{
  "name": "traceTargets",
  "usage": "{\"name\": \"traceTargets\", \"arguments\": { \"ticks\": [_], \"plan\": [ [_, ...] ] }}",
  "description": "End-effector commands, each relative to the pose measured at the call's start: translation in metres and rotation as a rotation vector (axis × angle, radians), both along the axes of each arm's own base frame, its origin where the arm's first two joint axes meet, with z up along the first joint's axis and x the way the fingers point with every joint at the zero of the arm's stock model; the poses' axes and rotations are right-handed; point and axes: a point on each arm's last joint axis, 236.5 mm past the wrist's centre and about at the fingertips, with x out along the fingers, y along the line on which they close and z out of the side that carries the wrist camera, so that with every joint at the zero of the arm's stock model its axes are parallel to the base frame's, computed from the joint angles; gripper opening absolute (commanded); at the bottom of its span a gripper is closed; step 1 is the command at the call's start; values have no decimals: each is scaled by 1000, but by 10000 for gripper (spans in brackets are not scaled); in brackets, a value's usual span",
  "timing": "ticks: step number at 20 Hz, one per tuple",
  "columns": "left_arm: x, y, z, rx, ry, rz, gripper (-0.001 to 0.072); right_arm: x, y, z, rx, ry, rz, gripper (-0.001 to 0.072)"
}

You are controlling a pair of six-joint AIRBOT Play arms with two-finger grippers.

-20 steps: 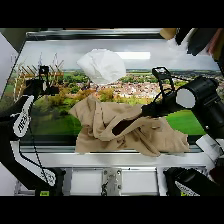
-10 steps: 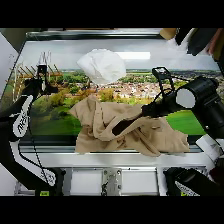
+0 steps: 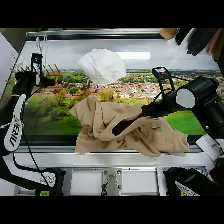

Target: Fold the clothes and pants, and hang the long-sleeved shirts on hangers.

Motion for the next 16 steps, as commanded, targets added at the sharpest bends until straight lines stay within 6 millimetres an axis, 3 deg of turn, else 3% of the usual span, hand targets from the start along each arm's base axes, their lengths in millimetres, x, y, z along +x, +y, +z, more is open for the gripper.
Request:
{"name": "traceTargets", "arguments": {
  "ticks": [1,4,7,9,12,13,16],
  "plan": [
    [-7,-29,41,38,-24,-88,22,0,0,0,-1,1,0,28],
    [-21,-59,77,95,-26,-199,21,0,0,0,-1,1,0,29],
    [-56,-102,103,117,49,-449,21,0,0,0,-1,1,0,29],
    [-100,-145,111,35,133,-708,21,0,0,0,-1,1,0,29],
    [-190,-199,127,-170,256,-1129,21,0,0,-1,-1,2,0,28],
    [-211,-198,131,-201,298,-1184,21,0,0,-1,-1,2,0,29],
    [-218,-185,145,-193,269,-1147,21,0,0,-1,-1,2,0,29]
  ]
}}
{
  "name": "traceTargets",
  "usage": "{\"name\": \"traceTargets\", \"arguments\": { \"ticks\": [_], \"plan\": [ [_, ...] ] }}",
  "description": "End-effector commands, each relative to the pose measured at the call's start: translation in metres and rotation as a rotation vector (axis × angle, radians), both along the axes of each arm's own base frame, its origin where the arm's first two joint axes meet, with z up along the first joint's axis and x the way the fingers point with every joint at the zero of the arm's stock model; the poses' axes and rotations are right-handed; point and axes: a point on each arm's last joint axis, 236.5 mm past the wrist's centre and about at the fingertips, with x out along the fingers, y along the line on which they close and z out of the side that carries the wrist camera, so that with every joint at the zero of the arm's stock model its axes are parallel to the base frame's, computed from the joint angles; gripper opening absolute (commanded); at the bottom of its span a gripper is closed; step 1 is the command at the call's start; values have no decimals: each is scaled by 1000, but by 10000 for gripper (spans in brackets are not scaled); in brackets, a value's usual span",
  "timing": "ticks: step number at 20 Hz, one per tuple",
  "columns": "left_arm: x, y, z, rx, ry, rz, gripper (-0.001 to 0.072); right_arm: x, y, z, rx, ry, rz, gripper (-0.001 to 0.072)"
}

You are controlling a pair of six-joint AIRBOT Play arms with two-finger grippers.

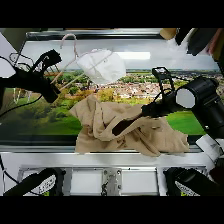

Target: Fold the clothes and pants, and hang the long-sleeved shirts on hangers.

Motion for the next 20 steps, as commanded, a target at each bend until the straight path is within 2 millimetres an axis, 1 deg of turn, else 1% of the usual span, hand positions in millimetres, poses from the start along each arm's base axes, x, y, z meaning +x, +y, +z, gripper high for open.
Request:
{"name": "traceTargets", "arguments": {
  "ticks": [1,2,3,4,6,9,11,12,13,16,18,20],
  "plan": [
    [-45,-18,23,-92,36,-177,21,0,0,0,-1,1,0,29],
    [-54,-15,24,-73,34,-232,21,0,0,0,0,1,0,29],
    [-67,-12,25,-50,37,-327,20,0,0,0,0,1,0,28],
    [-78,-11,27,-39,41,-384,20,0,0,0,0,1,0,29],
    [-95,-8,23,-39,47,-391,20,0,0,0,0,1,0,29],
    [-133,-11,3,-59,124,-402,20,0,0,0,-1,1,0,28],
    [-159,-20,-4,-95,145,-457,20,0,0,0,0,1,0,28],
    [-169,-26,-5,-118,136,-474,20,0,0,0,-1,1,0,29],
    [-176,-31,-7,-135,135,-480,20,0,0,0,0,1,0,28],
    [-195,-33,-19,-145,156,-476,20,0,0,0,0,1,0,29],
    [-201,-32,-27,-146,182,-464,20,0,0,0,0,1,0,29],
    [-200,-32,-34,-159,214,-440,20,0,0,0,-1,1,0,29]
  ]
}}
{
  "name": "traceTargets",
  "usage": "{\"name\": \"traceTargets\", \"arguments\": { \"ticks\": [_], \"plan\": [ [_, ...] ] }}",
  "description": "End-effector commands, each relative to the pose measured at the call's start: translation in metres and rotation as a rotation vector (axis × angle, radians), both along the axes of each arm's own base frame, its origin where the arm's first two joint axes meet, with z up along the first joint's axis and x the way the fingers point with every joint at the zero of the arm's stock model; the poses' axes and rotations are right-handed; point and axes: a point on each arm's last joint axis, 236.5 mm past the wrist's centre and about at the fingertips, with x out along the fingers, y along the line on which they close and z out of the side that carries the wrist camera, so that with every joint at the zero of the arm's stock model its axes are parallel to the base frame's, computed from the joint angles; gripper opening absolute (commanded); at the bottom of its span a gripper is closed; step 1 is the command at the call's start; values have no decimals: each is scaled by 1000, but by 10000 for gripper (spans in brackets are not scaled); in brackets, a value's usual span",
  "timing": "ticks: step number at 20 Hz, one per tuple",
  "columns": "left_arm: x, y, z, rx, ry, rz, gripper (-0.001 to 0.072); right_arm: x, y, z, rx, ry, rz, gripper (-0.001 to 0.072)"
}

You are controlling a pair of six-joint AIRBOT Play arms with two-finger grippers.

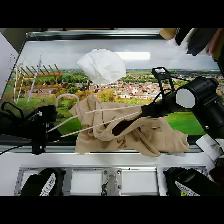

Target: Fold the clothes and pants, and hang the long-sleeved shirts on hangers.

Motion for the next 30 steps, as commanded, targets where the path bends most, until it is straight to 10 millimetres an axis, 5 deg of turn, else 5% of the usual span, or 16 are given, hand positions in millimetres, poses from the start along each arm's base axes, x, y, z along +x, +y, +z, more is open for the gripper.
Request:
{"name": "traceTargets", "arguments": {
  "ticks": [1,9,12,20,24,30],
  "plan": [
    [-8,-1,-13,-8,58,14,20,0,0,0,0,0,-1,29],
    [8,1,-24,-1,86,84,20,0,0,0,0,0,-1,29],
    [2,19,-35,93,111,88,20,0,0,0,0,0,-1,29],
    [-8,4,-54,23,161,85,20,0,0,0,0,0,-1,29],
    [5,-6,-37,-33,37,118,20,0,0,-1,0,0,-1,29],
    [-16,-13,-40,-8,110,49,20,0,0,-1,0,1,-1,28]
  ]
}}
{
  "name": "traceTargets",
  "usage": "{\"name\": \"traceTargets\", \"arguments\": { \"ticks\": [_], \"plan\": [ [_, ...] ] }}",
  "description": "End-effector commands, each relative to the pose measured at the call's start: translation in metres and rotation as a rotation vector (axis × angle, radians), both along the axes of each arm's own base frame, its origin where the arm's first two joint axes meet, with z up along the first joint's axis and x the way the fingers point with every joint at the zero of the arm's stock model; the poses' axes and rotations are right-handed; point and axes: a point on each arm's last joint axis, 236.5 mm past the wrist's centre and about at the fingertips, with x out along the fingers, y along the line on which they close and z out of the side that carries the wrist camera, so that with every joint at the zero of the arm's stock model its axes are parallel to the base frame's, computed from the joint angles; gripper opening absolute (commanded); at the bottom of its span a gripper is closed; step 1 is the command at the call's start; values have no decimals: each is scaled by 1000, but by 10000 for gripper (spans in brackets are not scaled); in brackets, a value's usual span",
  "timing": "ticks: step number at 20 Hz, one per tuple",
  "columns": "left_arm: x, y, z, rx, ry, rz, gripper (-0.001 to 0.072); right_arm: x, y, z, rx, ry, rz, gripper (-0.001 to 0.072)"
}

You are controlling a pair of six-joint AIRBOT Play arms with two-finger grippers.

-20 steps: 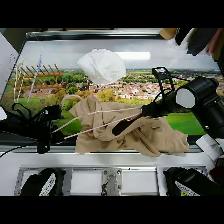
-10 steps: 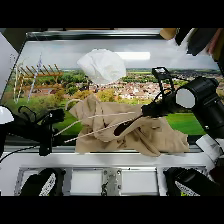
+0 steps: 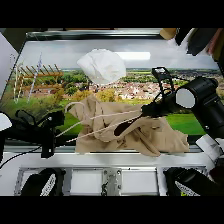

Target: Fold the clothes and pants, and hang the long-sleeved shirts on hangers.

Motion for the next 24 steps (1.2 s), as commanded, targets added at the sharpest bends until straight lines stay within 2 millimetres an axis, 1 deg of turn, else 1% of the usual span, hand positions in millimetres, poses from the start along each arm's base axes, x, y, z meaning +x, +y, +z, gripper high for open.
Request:
{"name": "traceTargets", "arguments": {
  "ticks": [1,6,13,15,19,21,22,24],
  "plan": [
    [-5,-4,-4,7,61,-6,20,0,0,0,0,1,0,29],
    [8,-5,-15,1,93,18,19,0,0,0,0,1,0,28],
    [15,-5,-29,-3,157,20,19,0,0,0,0,1,0,29],
    [20,-7,-31,-17,145,11,19,0,0,0,0,1,-1,29],
    [30,-20,-33,-87,145,4,19,-1,1,-1,4,5,0,29],
    [35,-22,-37,-96,141,-8,19,-1,3,0,8,3,22,29],
    [37,-21,-40,-96,146,-9,20,-1,3,1,-3,-4,64,29],
    [37,-22,-44,-100,163,-11,19,2,2,5,-12,-23,79,29]
  ]
}}
